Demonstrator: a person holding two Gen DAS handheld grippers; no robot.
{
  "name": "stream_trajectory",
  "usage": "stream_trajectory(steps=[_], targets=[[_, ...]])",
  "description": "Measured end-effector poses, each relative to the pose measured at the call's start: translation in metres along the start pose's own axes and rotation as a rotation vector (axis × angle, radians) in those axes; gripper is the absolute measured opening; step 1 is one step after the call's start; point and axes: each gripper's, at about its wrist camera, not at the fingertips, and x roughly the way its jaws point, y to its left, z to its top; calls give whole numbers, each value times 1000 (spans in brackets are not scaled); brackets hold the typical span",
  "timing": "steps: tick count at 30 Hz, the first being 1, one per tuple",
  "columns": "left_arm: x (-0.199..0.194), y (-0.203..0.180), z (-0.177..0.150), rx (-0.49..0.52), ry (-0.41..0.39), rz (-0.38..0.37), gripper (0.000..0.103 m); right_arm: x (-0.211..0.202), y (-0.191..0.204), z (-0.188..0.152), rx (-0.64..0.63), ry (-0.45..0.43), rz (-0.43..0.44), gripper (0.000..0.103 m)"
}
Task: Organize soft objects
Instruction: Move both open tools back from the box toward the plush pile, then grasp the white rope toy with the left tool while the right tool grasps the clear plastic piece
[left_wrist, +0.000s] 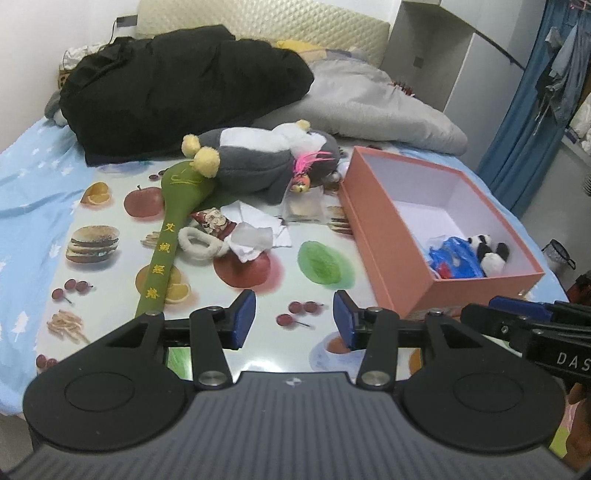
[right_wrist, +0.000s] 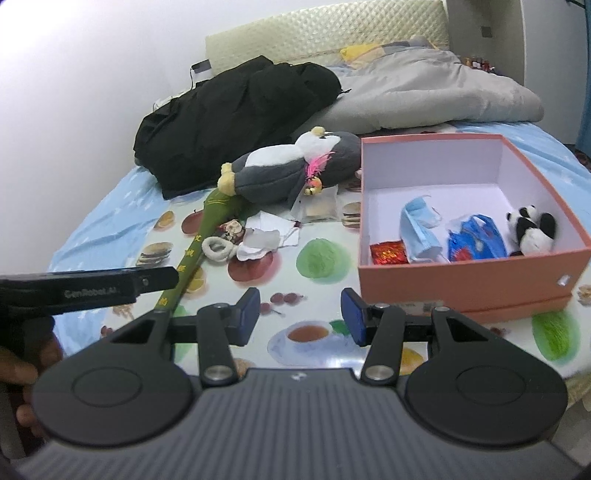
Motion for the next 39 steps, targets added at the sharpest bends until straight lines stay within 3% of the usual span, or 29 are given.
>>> stream_trajectory(steps=[11,18,20,24,33,39], targets=[[73,51,24,-46,56,50,57,81,5,31,-30,70,52,52],[122,87,35,-107,85,69,57,152,2,48,-33,155,42,55],[137,93,39,-101,91,74,57,170,2,52,-32,161,44,66],[163,98,47,-44,93,83,57,207,9,62,-53,188,71,66],[210,102,56,42,129,83,57,275,28,70,-77,244,150,65],[227,103,54,57,162,63,47,306,31,70,-68,280,170,55]])
